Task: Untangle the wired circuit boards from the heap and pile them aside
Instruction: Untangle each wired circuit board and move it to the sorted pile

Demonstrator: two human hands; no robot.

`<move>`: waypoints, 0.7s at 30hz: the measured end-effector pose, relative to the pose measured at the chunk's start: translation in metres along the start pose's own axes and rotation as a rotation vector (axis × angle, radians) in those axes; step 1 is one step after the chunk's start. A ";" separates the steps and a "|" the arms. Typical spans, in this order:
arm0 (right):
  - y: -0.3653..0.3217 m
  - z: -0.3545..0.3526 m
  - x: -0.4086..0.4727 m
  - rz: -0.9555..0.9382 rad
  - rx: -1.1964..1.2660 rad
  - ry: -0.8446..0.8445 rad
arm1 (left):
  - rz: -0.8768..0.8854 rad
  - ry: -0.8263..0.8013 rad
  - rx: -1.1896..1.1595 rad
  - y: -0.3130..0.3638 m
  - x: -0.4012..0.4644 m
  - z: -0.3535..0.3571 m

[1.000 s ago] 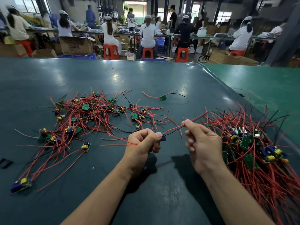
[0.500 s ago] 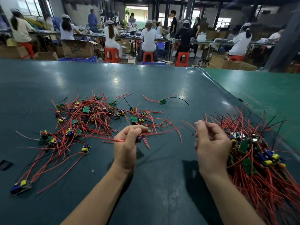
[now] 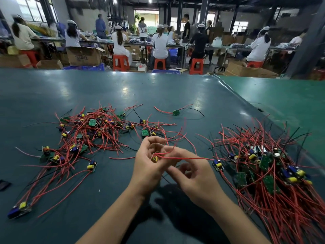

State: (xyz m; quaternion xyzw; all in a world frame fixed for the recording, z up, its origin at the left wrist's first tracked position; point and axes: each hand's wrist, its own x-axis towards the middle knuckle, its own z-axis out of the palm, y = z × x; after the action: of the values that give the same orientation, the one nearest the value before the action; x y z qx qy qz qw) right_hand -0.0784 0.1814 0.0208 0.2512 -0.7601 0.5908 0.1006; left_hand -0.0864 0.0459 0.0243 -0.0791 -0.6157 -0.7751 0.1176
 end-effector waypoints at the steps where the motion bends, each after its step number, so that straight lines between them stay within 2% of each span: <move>1: 0.001 0.001 0.000 -0.020 -0.030 -0.031 | 0.024 -0.033 0.047 -0.002 -0.002 0.000; 6: 0.002 0.009 -0.004 -0.080 -0.015 -0.014 | 0.120 -0.202 0.239 -0.004 -0.008 -0.001; 10: -0.002 0.006 -0.005 -0.172 -0.080 0.035 | 0.144 -0.238 0.255 0.000 -0.009 0.000; 13: -0.006 0.004 -0.004 -0.179 -0.105 0.067 | 0.187 -0.247 0.408 0.004 -0.011 -0.002; 15: -0.011 0.008 -0.002 -0.101 -0.010 0.113 | 0.253 -0.280 0.473 0.007 -0.013 -0.005; 17: -0.016 0.009 0.001 0.026 0.208 0.217 | 0.324 -0.319 0.491 0.007 -0.015 -0.005; 19: -0.017 0.003 0.003 0.151 0.406 0.317 | 0.387 -0.265 0.549 0.005 -0.014 -0.003; 21: -0.015 -0.004 0.004 0.290 0.519 0.311 | 0.439 -0.157 0.613 0.002 -0.010 -0.003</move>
State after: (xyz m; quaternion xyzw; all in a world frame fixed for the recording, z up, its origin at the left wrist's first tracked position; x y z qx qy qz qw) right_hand -0.0750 0.1812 0.0365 0.0644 -0.5876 0.8041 0.0631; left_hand -0.0761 0.0430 0.0232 -0.2291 -0.7945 -0.5031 0.2513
